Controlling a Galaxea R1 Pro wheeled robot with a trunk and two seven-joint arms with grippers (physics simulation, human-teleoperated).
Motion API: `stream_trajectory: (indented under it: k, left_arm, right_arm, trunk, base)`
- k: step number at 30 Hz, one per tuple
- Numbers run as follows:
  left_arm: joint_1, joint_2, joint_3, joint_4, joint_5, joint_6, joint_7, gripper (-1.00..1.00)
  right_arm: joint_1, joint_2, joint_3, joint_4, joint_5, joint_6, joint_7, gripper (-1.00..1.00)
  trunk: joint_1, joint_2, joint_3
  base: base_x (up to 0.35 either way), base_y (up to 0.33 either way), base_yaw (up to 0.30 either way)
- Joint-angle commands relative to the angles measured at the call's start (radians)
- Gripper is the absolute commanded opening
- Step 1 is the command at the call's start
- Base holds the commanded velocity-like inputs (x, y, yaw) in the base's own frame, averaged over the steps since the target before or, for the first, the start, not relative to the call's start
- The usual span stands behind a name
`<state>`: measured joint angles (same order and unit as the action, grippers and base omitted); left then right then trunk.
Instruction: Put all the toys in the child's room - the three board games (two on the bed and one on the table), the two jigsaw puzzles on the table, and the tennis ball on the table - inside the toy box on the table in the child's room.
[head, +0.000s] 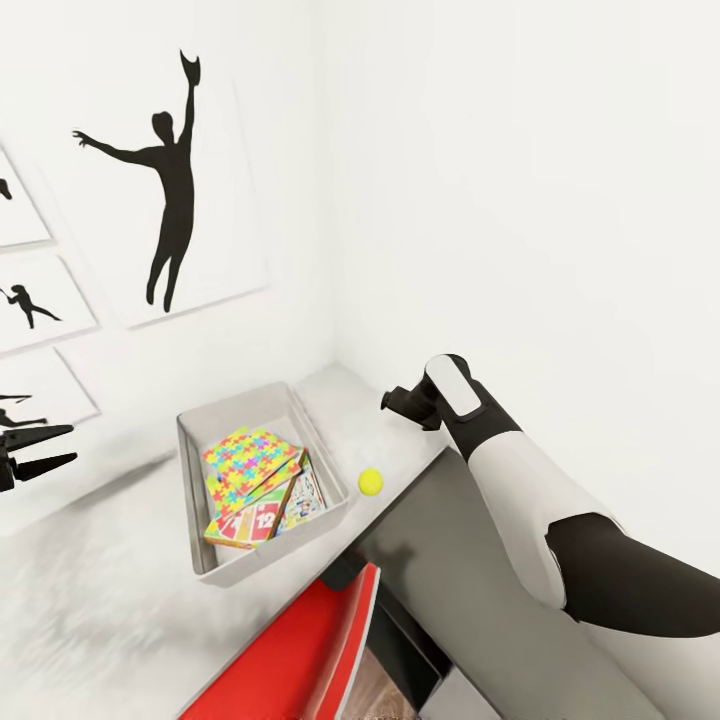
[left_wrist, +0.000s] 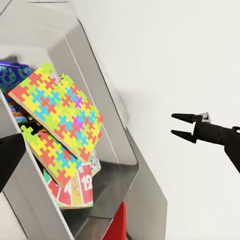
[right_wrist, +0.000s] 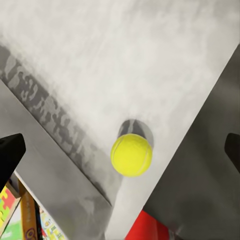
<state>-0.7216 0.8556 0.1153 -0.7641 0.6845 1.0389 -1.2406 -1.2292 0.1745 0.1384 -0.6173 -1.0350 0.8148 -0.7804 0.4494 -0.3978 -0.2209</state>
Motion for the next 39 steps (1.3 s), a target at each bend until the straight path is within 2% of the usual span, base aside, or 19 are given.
stream_trajectory:
  k: [1, 24, 35, 39]
  left_arm:
    - [-0.001, 0.000, 0.000, 0.000, 0.001, 0.006, -0.002, 1.00]
    - [-0.002, 0.009, 0.008, -0.004, 0.003, 0.007, -0.009, 1.00]
    - [-0.004, 0.010, 0.007, -0.026, 0.003, 0.007, -0.011, 1.00]
    - [-0.004, 0.010, 0.007, -0.028, 0.003, 0.007, -0.011, 1.00]
  right_arm:
    - [-0.001, 0.000, 0.001, -0.001, -0.008, 0.001, -0.010, 1.00]
    - [-0.003, 0.000, 0.010, -0.001, -0.010, 0.000, -0.005, 1.00]
    - [-0.006, 0.000, 0.012, -0.002, -0.002, -0.002, 0.070, 1.00]
    - [-0.006, 0.000, 0.037, -0.004, -0.001, -0.002, 0.100, 1.00]
  trunk:
    - [0.001, -0.002, -0.004]
    - [0.001, -0.002, -0.042]
    - [0.001, -0.002, -0.060]
    - [0.001, -0.002, -0.067]
  base:
    - [0.000, 0.000, -0.055]
    - [0.000, 0.000, -0.088]
    - [0.000, 0.000, -0.075]
    - [0.000, 0.000, -0.069]
